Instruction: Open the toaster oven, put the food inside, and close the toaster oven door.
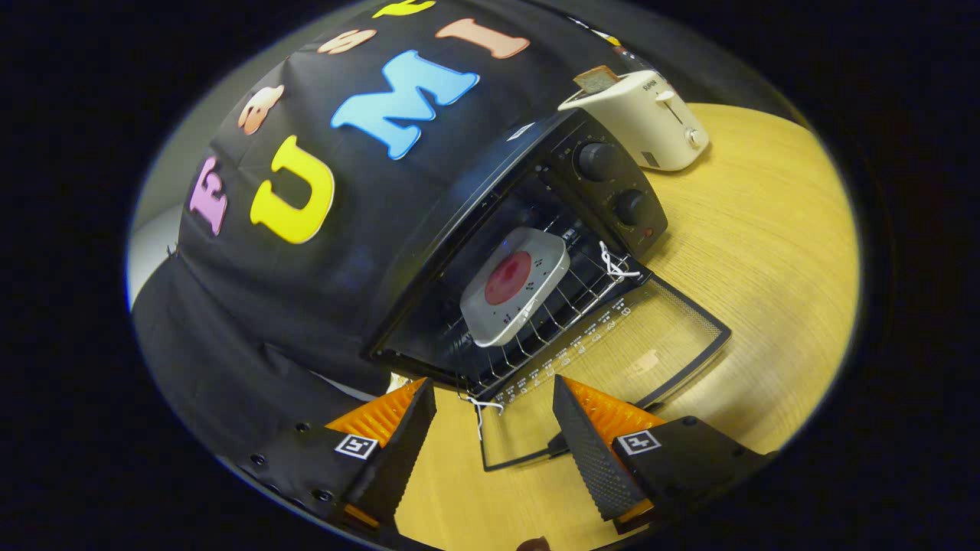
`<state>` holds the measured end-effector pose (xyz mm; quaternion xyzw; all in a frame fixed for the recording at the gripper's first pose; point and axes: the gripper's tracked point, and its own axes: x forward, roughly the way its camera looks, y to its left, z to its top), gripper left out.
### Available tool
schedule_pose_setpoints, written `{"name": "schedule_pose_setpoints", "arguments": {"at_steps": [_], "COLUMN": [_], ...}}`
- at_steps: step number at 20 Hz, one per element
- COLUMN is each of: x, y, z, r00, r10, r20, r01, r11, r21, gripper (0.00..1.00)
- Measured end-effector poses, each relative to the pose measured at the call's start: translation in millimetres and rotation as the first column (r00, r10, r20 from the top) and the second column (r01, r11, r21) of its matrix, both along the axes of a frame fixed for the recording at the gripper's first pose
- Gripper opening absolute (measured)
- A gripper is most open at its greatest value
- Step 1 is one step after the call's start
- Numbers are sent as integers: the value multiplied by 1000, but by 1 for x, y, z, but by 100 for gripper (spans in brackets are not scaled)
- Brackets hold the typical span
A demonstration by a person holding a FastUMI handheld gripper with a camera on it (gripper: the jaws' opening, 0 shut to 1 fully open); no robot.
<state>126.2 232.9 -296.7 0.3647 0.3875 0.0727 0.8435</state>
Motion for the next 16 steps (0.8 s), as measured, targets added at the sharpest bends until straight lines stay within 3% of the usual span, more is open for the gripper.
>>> {"name": "schedule_pose_setpoints", "arguments": {"at_steps": [7, 12, 16], "x": [-47, -67, -73], "y": [-13, -21, -25], "z": [-19, -42, -66], "r00": [977, 937, 913], "r10": [212, 348, 393], "r20": [13, -30, -106], "r01": [-203, -331, -397], "r11": [951, 859, 801], "r21": [-231, -390, -448], "gripper": [97, 98, 98]}}
